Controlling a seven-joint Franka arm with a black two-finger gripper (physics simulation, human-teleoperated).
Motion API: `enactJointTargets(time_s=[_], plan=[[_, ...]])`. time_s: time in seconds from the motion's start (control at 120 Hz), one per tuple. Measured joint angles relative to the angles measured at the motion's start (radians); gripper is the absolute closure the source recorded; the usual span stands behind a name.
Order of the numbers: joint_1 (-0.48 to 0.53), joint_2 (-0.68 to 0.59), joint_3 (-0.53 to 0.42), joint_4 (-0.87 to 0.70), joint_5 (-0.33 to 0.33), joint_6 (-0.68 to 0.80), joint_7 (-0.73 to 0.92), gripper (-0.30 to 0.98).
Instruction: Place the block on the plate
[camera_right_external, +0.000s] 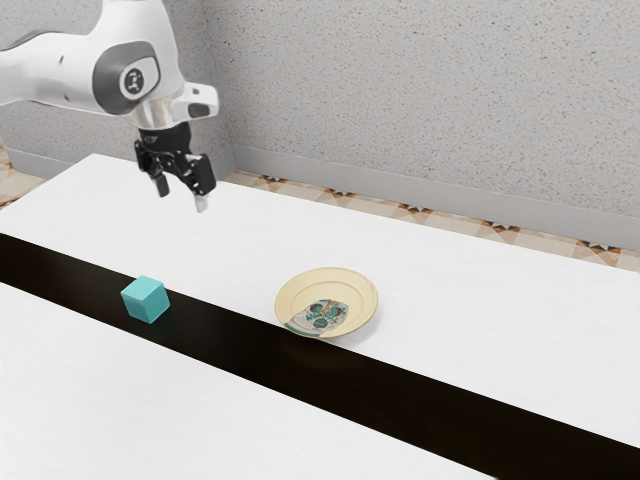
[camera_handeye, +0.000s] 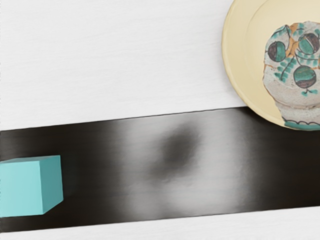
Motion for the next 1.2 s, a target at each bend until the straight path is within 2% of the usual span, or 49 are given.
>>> enactJointTargets(time_s=[0.142, 0.308, 0.508, 0.692, 0.792, 1.2], plan=[[0.015, 0.007, 0.003, -0.026, -0.001, 0.006, 0.016, 0.0], [0.11, 0.062, 0.002, -0.07, -0.008, 0.059, 0.031, 0.0], [0.206, 0.186, -0.02, -0.073, -0.004, 0.182, 0.055, 0.0], [0.32, 0.203, -0.079, -0.168, 0.001, 0.302, 0.089, 0.0], [0.363, 0.218, -0.092, -0.194, 0.032, 0.365, 0.117, 0.0], [0.408, 0.297, -0.121, -0.222, 0.059, 0.527, 0.205, 0.0]])
